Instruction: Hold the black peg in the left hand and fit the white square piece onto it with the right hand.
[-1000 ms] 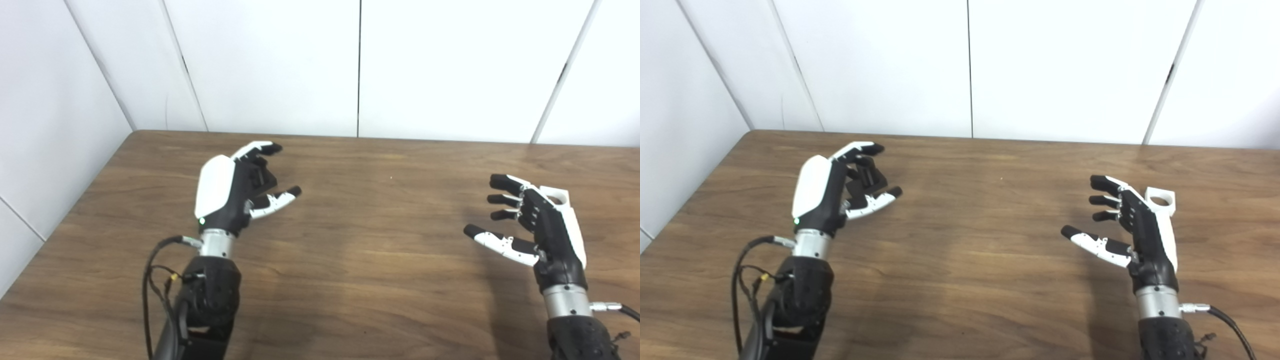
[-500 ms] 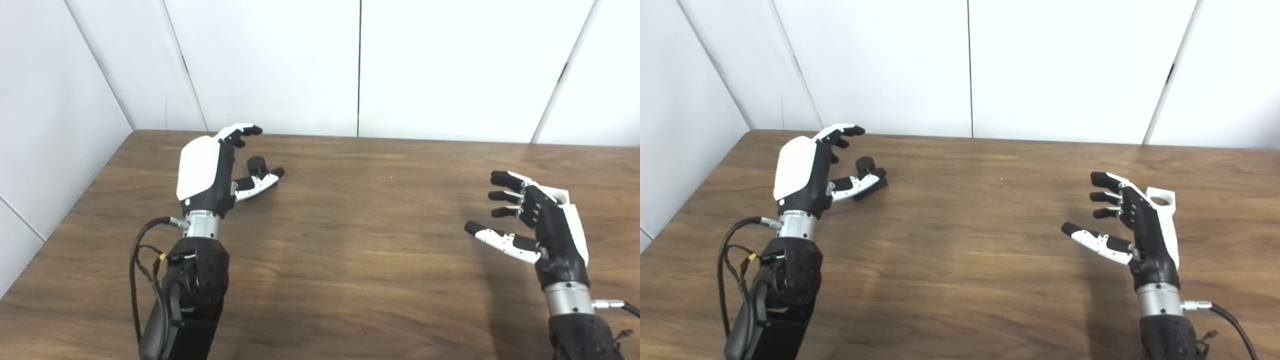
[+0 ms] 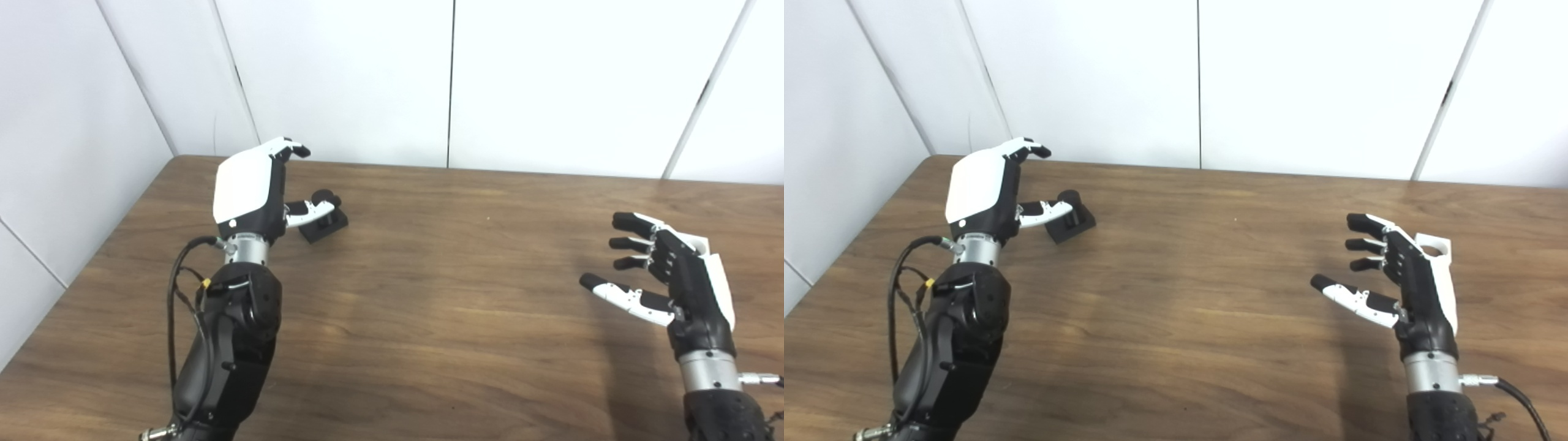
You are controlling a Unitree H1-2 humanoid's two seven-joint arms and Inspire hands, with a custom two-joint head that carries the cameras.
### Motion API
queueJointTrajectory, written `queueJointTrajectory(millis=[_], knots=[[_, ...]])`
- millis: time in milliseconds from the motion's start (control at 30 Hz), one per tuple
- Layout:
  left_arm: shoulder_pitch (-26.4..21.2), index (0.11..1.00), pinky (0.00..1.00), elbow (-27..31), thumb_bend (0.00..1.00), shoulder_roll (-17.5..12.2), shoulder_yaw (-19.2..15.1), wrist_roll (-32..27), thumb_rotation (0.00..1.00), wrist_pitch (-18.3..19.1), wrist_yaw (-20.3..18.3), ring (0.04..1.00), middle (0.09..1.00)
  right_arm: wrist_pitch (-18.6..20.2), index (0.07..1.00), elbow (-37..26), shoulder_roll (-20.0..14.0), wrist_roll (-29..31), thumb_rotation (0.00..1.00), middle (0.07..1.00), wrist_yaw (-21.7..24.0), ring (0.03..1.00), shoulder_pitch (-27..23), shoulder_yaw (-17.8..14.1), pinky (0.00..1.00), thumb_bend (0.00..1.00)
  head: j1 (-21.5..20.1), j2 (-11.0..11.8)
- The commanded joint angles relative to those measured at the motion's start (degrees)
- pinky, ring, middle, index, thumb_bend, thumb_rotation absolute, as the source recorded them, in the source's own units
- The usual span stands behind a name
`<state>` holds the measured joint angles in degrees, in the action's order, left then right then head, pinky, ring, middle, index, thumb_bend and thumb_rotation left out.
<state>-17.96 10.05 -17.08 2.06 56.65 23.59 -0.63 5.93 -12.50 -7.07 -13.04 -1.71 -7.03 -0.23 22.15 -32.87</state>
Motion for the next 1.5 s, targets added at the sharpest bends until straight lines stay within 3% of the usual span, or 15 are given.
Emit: queueJointTrajectory(millis=[0,133,333,667,1000,1467], knots=[[-3.2,0.706,0.77,-0.5,0.82,-2.1,-0.4,0.8,0.41,-0.1,1.0,0.849,0.856,-0.4,0.731,-2.5,0.2,0.6,0.00,0.762,0.2,0.688,-2.5,-0.2,0.55,0.65,0.0,-0.1],[-4.0,0.718,0.77,-2.3,0.85,-3.2,0.6,2.4,0.50,0.6,0.1,0.861,0.866,-0.9,0.729,-2.5,-0.2,0.7,0.00,0.762,0.2,0.689,-2.5,-0.2,0.55,0.65,-0.2,-0.3],[-5.1,0.728,0.84,-5.7,0.87,-4.2,2.1,4.2,0.50,1.9,-0.4,0.982,0.910,-0.8,0.725,-2.9,-0.4,1.0,0.00,0.759,0.6,0.683,-2.3,-0.2,0.55,0.64,-0.2,-0.4],[-6.0,0.730,0.84,-10.9,0.88,-4.4,2.4,1.4,0.54,2.3,-0.4,0.980,0.917,-0.4,0.724,-3.8,-0.4,1.1,0.00,0.759,1.0,0.677,-1.9,-0.2,0.55,0.64,-0.6,-0.9],[-6.2,0.721,0.85,-17.9,0.88,-4.0,2.9,-2.4,0.51,0.8,3.7,0.965,0.914,-0.6,0.716,-4.0,-0.5,0.9,0.00,0.755,0.9,0.675,-1.5,-0.4,0.55,0.64,-1.1,-1.2],[-7.0,0.720,0.87,-23.9,0.87,-4.1,5.6,-4.8,0.48,0.4,6.7,0.953,0.911,-0.6,0.712,-4.6,-0.3,0.4,0.00,0.750,0.9,0.674,-1.1,-0.3,0.55,0.63,-1.5,-1.4]])
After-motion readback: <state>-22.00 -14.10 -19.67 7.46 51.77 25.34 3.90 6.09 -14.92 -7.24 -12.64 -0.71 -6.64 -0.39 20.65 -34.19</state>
